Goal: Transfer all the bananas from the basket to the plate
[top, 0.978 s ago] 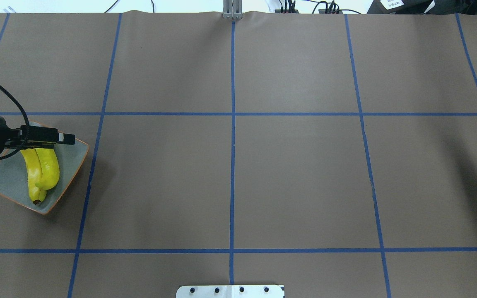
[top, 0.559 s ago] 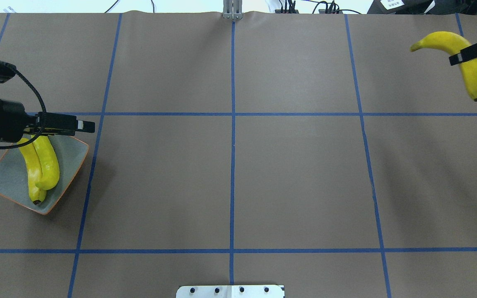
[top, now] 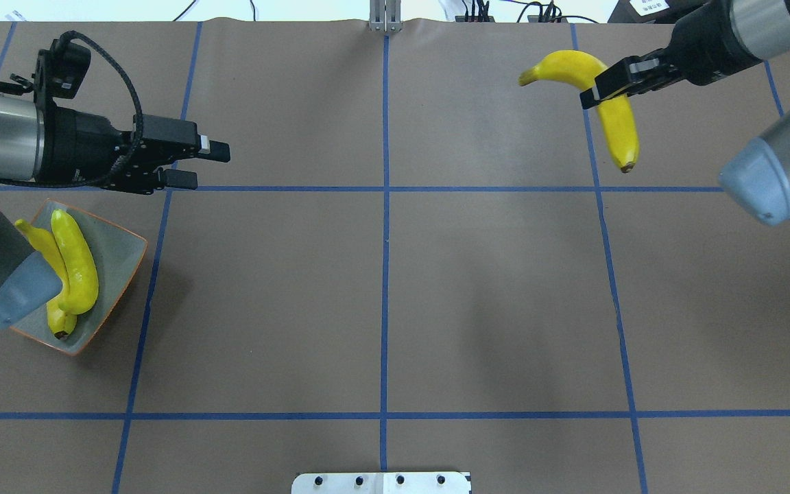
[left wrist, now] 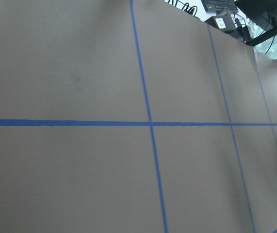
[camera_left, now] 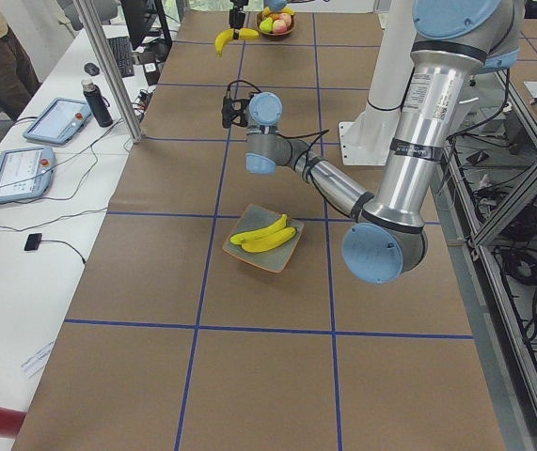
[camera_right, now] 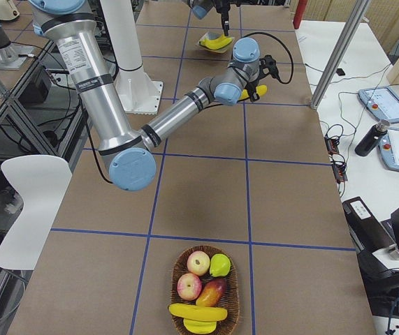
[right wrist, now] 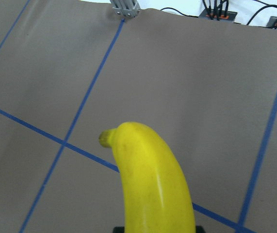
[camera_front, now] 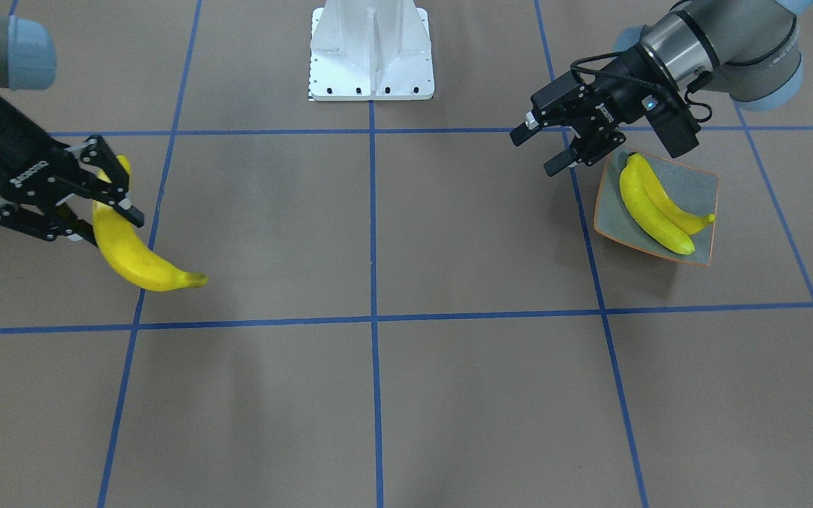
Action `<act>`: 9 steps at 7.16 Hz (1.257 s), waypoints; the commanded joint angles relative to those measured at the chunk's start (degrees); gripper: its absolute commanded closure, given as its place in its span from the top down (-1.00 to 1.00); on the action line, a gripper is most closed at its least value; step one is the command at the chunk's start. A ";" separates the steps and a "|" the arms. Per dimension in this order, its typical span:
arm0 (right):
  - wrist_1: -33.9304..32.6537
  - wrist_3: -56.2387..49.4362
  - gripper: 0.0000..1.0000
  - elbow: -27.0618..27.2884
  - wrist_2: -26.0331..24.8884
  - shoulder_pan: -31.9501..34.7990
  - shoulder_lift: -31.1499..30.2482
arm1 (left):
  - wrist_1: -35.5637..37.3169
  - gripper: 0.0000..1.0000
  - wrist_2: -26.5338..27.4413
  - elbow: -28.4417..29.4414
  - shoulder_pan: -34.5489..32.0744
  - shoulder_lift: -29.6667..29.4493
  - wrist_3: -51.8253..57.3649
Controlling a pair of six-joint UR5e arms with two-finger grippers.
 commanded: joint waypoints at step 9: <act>7.79 24.93 -1.00 -1.29 -31.33 -25.20 15.45 | 0.13 1.00 16.57 5.12 7.72 -12.63 -29.40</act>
